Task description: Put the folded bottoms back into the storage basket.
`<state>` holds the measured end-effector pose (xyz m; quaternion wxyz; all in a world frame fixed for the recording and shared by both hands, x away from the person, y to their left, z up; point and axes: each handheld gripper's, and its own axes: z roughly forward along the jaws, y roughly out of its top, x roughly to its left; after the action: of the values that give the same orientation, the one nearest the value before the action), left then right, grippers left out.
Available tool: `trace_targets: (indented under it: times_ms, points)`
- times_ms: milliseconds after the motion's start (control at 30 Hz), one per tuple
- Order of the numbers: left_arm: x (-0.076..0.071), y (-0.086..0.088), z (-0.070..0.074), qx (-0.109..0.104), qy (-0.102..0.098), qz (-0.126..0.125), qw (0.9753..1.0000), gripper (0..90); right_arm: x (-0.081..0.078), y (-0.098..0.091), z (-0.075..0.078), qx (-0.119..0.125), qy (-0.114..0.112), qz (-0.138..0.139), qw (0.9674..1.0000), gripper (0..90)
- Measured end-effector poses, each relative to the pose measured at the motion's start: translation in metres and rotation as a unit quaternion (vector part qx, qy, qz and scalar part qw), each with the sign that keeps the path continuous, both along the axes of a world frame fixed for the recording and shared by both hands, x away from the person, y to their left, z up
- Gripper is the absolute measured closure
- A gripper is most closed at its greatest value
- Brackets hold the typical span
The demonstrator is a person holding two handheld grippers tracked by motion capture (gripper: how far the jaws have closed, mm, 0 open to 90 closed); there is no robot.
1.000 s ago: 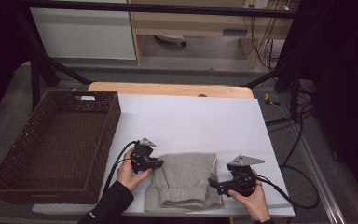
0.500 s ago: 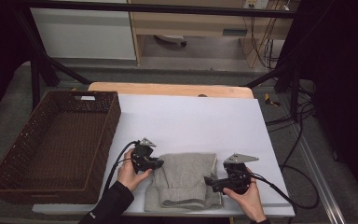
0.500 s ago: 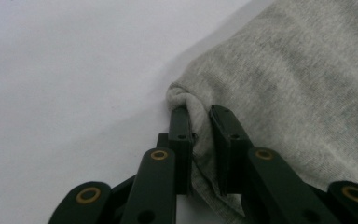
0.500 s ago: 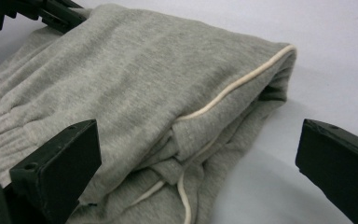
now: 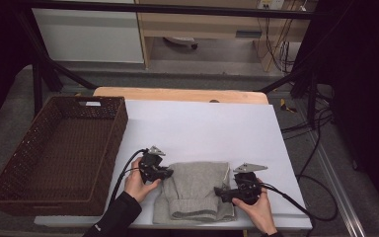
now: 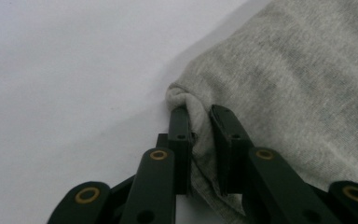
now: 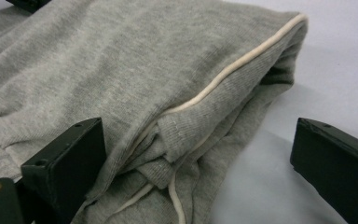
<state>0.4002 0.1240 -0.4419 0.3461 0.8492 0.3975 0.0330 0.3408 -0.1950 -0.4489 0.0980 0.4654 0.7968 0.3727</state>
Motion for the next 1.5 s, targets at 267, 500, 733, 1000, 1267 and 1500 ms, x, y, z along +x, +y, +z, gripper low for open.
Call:
trace_targets:
  times_ms: [267,500,733,1000,1267,1500]
  points:
    - [-0.001,0.000,0.000,-0.001,-0.004,0.000,1.0000,78.1,-0.002,0.002,-0.003,-0.010,0.005,0.002,0.9999,8.7]
    - [-0.001,0.000,-0.001,-0.003,-0.005,0.000,1.0000,78.1,-0.006,0.003,-0.003,-0.016,0.001,0.005,0.9999,13.9]
    - [-0.001,0.001,-0.001,-0.003,-0.004,0.000,1.0000,78.0,-0.010,0.009,-0.001,-0.025,-0.005,0.019,0.9995,24.6]
    - [-0.001,0.001,-0.001,-0.002,-0.003,-0.001,1.0000,78.1,-0.013,0.010,0.001,-0.015,0.006,0.023,0.9996,39.5]
    - [-0.001,0.001,-0.001,-0.002,-0.002,0.001,1.0000,78.1,-0.013,0.010,0.001,-0.005,0.017,0.025,0.9995,56.2]
    - [-0.001,0.001,-0.001,-0.009,0.001,0.006,0.9999,78.6,-0.012,0.010,0.002,0.011,0.037,0.028,0.9989,68.7]
